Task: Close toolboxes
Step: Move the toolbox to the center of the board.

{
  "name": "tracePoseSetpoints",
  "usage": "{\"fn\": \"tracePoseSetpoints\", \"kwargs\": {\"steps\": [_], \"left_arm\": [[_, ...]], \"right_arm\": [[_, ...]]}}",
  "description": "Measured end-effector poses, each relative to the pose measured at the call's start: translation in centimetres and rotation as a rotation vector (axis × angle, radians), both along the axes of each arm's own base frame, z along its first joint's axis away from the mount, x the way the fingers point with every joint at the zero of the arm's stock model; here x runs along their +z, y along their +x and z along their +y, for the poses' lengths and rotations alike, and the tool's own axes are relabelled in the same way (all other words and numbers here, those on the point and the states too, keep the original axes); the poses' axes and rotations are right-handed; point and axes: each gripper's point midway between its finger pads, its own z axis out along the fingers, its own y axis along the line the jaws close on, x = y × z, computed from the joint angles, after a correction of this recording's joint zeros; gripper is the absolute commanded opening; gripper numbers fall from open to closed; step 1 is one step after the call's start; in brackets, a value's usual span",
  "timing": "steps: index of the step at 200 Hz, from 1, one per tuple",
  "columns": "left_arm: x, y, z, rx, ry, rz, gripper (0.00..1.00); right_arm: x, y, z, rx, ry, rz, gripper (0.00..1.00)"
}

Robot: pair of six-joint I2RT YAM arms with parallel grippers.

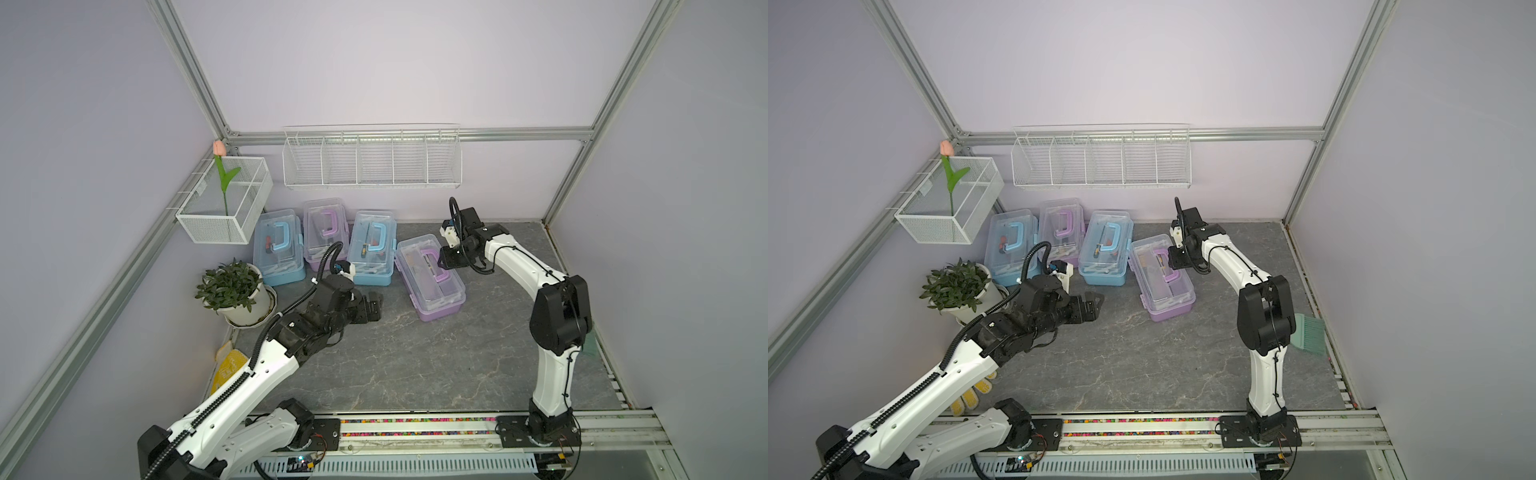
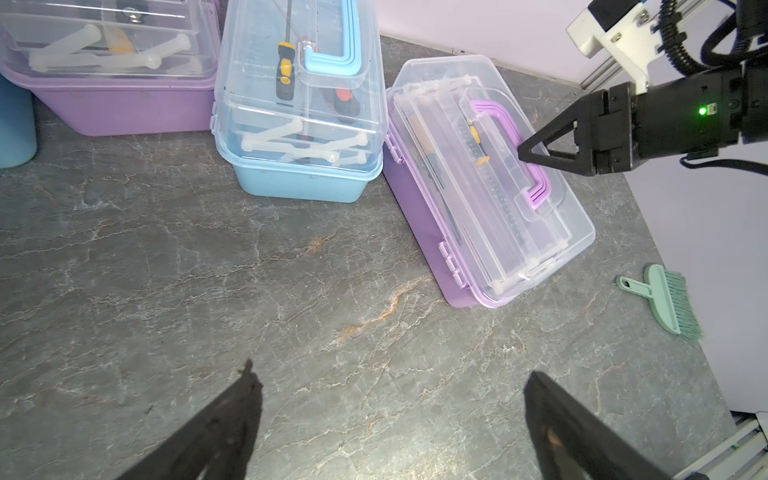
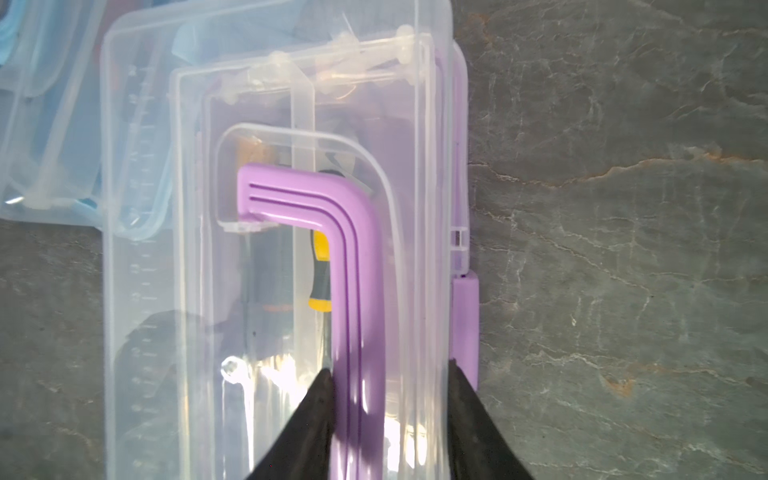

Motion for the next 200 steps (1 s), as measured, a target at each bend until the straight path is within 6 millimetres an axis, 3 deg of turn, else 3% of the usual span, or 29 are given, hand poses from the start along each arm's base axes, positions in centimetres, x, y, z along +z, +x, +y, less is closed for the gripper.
{"fn": "tracePoseSetpoints", "kwargs": {"steps": [19,55,105,138,168,200], "left_arm": [[0.0,0.0,0.0,0.001,-0.001,-0.001,0.99],[0.0,0.0,0.0,0.001,-0.001,-0.001,0.99],[-0.3,0.1,-0.1,0.001,0.005,0.007,0.99],[-0.6,0.2,-0.2,0.000,0.012,0.014,0.99],[-0.6,0.3,0.0,0.006,0.016,0.011,0.99],[-0.5,0.6,0.4,0.025,0.040,-0.008,0.99]], "right_arm": [[0.2,0.8,-0.4,-0.062,0.048,0.009,0.32],[0.3,3.3,-3.0,-0.211,0.089,-0.015,0.32],[0.3,4.1,-2.9,-0.296,0.130,-0.022,0.33],[0.4,4.7,-2.7,-0.323,0.130,-0.064,0.46],[0.5,4.3,-3.1,-0.308,0.085,-0.086,0.52],[1.2,2.2,-3.8,-0.254,0.030,-0.077,0.62]]}}
